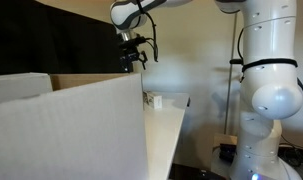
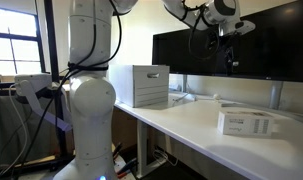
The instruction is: Put the smaller box on the table in the bigger box
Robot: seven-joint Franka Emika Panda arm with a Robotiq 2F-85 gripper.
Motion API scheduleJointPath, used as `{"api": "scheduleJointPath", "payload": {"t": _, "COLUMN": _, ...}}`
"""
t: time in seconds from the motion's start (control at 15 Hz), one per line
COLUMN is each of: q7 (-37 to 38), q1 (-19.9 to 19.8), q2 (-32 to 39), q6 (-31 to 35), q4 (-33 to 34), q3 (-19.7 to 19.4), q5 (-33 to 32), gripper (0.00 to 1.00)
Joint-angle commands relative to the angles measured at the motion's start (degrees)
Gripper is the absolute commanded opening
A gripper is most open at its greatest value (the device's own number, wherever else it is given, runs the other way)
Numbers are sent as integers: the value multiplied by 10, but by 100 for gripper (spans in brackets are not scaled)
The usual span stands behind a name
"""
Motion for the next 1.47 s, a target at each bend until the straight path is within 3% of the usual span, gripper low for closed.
{"api": "scheduleJointPath", "payload": {"t": 0.0, "q7": -11, "q1": -7, "q2": 3, "q6": 12, "q4": -2, "q3": 11, "q5": 0, "gripper": 100}}
{"api": "scheduleJointPath", "payload": {"t": 0.67, "q7": -92, "q1": -60, "q2": 9, "q6": 11, "q4": -50, "q3": -28, "q5": 44, "gripper": 100}}
{"api": "scheduleJointPath", "payload": {"t": 1.4, "q7": -88, "q1": -80, "q2": 22, "q6": 132, "q4": -153, "q3": -49, "q5": 66, "gripper": 100}}
